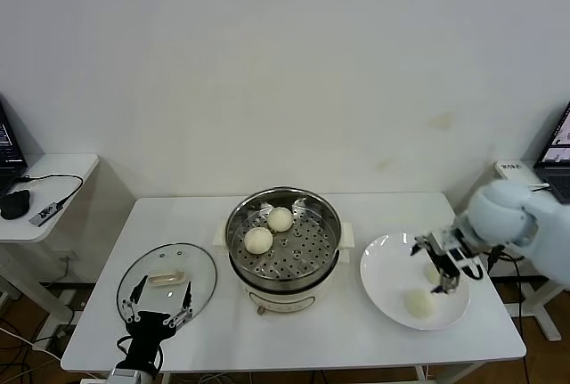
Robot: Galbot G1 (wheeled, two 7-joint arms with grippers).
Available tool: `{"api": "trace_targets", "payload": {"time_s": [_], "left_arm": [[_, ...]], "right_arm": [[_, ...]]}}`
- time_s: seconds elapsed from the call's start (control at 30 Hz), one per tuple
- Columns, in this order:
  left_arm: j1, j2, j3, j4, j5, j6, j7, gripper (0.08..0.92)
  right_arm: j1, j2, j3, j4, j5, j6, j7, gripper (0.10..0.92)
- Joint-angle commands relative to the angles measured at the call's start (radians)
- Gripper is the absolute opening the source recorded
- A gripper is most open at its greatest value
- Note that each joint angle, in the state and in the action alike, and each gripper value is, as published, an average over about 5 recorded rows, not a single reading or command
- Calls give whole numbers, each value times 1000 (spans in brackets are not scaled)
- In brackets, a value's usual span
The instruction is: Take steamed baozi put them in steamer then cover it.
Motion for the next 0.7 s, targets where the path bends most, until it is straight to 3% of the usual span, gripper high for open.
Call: {"api": "trace_targets", "payload": {"time_s": [0.03, 0.7], "left_arm": [[1, -2, 1, 4, 3, 0, 0, 823], [0, -5, -19, 21, 6, 0, 0, 823]], "right_arm": [[-355, -40, 240, -17, -111, 18, 11, 823], [-414, 136, 281, -195, -175, -4, 83, 808]]}}
